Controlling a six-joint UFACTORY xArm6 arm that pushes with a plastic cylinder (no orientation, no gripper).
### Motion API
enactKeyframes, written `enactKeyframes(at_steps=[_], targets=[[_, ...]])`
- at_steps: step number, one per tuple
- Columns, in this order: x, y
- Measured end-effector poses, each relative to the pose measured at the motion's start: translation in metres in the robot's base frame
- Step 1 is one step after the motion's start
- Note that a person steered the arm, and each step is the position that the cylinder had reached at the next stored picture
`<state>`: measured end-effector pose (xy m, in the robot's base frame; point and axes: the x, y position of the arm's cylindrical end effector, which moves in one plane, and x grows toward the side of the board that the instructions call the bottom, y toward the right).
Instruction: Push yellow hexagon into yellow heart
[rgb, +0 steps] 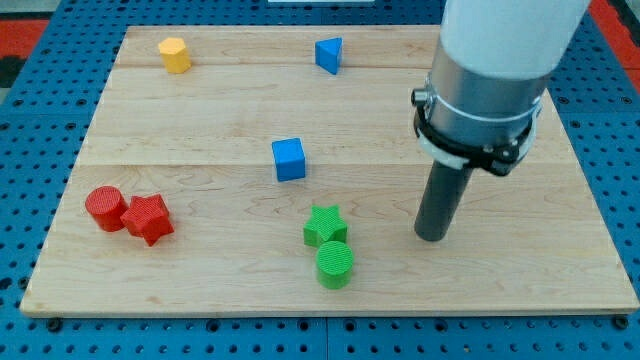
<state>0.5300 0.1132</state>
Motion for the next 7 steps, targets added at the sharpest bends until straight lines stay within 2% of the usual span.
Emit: enactKeyframes(at_steps=[3, 5, 7], targets=[[-0.014, 0.008], [-0.075, 0.005], [-0.108, -0.038]])
